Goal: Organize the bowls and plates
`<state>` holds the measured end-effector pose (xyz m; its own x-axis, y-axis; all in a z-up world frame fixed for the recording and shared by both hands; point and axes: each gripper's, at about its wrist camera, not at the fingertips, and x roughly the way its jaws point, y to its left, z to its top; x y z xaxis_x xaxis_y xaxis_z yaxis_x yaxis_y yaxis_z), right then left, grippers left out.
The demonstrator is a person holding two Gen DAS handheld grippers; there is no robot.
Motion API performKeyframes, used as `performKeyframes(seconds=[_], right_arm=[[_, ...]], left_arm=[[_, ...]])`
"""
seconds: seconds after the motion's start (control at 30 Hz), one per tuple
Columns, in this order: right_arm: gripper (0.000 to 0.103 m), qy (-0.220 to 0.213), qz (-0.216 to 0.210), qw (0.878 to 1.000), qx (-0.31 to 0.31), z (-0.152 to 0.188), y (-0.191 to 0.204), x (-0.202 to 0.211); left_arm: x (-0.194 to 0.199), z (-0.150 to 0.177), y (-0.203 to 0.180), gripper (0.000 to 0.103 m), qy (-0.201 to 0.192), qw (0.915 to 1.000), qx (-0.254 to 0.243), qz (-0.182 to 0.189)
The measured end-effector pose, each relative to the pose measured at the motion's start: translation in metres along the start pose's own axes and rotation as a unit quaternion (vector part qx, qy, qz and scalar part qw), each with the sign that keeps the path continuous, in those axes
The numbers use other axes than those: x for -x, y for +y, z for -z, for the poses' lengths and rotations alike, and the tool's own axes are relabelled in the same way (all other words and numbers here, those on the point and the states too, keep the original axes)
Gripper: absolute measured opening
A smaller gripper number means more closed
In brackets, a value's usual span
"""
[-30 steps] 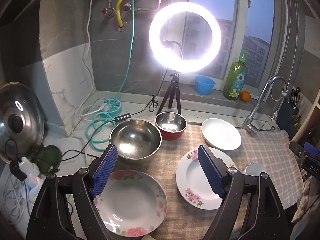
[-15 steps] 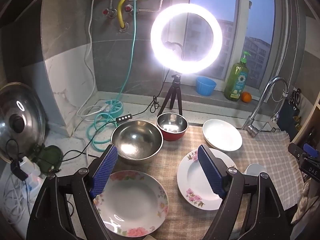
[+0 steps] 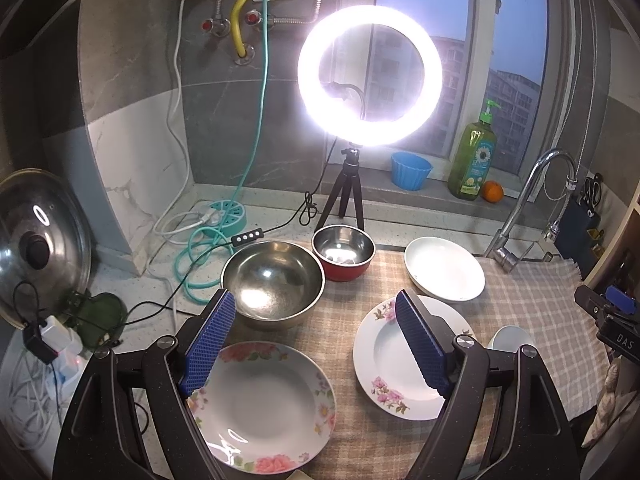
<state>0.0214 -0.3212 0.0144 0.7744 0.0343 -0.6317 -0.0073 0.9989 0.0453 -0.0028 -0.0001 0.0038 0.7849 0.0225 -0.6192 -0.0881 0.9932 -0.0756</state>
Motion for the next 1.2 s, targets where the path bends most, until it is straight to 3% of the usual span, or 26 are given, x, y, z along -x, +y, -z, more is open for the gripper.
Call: performKeyframes(seconds=[1.2], right_arm=[[0.103,0.008,-0.007,1.0,0.003,0.0022,0.0014,-0.0065]], left_arm=[[-0.0037,-0.0026,-0.0042,0.083,-0.003,1.0,-0.004,0.002]])
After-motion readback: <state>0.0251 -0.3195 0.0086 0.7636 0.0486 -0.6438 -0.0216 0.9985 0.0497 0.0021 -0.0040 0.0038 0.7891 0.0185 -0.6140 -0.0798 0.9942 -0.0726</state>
